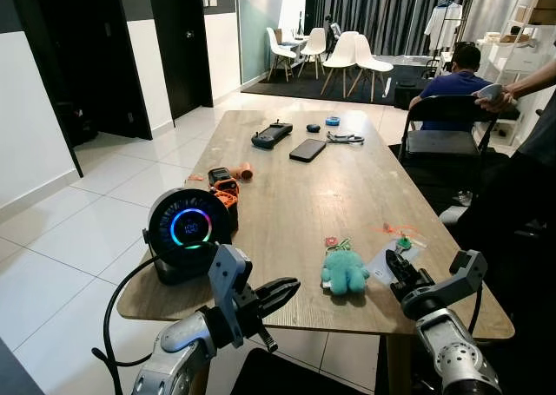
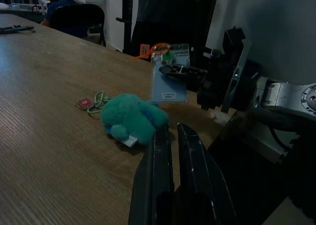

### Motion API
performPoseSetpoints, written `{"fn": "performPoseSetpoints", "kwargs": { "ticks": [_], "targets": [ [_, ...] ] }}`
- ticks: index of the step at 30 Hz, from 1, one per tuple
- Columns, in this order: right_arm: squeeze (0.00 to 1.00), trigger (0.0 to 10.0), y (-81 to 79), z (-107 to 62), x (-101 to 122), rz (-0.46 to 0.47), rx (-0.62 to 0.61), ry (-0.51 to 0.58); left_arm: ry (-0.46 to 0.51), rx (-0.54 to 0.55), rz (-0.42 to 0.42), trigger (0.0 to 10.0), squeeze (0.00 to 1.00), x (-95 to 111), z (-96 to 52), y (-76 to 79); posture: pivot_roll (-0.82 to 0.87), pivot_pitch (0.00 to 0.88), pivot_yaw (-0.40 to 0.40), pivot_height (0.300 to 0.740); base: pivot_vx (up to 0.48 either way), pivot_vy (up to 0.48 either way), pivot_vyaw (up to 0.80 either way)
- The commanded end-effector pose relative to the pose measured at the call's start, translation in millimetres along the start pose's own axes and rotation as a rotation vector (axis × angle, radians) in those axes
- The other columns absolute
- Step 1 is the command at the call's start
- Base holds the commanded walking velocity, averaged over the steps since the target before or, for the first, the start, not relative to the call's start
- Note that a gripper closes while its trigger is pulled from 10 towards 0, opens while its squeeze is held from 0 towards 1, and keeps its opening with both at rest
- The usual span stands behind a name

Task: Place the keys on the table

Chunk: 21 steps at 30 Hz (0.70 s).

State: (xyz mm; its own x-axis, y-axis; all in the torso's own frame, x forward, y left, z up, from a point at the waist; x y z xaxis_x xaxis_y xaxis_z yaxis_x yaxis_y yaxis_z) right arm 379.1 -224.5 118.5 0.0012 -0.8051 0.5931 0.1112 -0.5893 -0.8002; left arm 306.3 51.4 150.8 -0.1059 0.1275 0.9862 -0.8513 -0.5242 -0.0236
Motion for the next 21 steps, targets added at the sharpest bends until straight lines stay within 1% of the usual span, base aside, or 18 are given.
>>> {"fn": "performPoseSetpoints", "kwargs": {
  "ticks": [1,3,4,5,10,17,20,21],
  "targets": [
    [1.00,10.0,-0.9,0.2,-4,0.028,0.013,-0.012,-0.007,0.000,-0.008,10.0,0.00,-5,0.0,2.4,0.02,0.043,0.020,0.740,0.000,0.000,0.00],
    [1.00,10.0,-2.8,0.9,-4,0.027,0.022,-0.013,-0.007,-0.001,-0.009,10.0,0.00,-5,-0.1,2.3,0.02,0.043,0.020,0.740,0.000,0.000,0.00],
    [0.33,10.0,-4.2,1.1,-4,0.026,0.032,-0.013,-0.007,-0.001,-0.009,10.0,0.00,-5,-0.1,2.2,0.02,0.045,0.020,0.740,0.000,0.000,0.00],
    [0.00,10.0,-5.3,1.1,-3,0.026,0.038,-0.013,-0.007,-0.002,-0.010,10.0,0.00,-5,-0.2,2.2,0.02,0.045,0.020,0.740,0.000,0.000,0.00],
    [0.00,10.0,-9.1,0.0,-4,0.022,0.072,-0.026,-0.009,-0.022,-0.022,10.0,0.00,-4,-1.0,4.2,0.02,0.047,0.019,0.740,0.000,0.000,0.00],
    [0.00,10.0,-18.1,-5.5,-9,0.008,0.141,-0.071,-0.017,-0.039,-0.030,10.0,0.00,-5,-2.9,7.0,0.02,0.049,0.016,0.740,0.000,0.000,0.00],
    [0.00,10.0,-28.3,-8.7,-11,-0.005,0.198,-0.102,-0.020,-0.043,-0.030,10.0,0.00,-6,-3.3,7.4,0.02,0.052,0.016,0.740,0.000,0.000,0.00],
    [0.00,10.0,-28.3,-8.7,-11,-0.005,0.198,-0.102,-0.020,-0.043,-0.030,10.0,0.00,-6,-3.3,7.4,0.02,0.052,0.016,0.740,0.000,0.000,0.00]
  ]
}}
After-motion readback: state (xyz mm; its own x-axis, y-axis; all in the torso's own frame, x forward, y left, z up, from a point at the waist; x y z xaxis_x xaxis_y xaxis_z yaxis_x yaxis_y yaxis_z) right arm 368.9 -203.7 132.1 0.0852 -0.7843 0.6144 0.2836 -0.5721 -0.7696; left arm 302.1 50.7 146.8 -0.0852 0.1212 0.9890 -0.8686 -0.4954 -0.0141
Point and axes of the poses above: a point about 5 cm out from each wrist's last joint towards the gripper, its own z axis pointing out of the wrist towards the gripper, its own x axis along the axis of the wrist's last joint, y = z × x, the point moved 4 cm from there along z, pointing out of the wrist towards the gripper, and after that the axes turned 3 degrees about z, right-handed, at the moved point
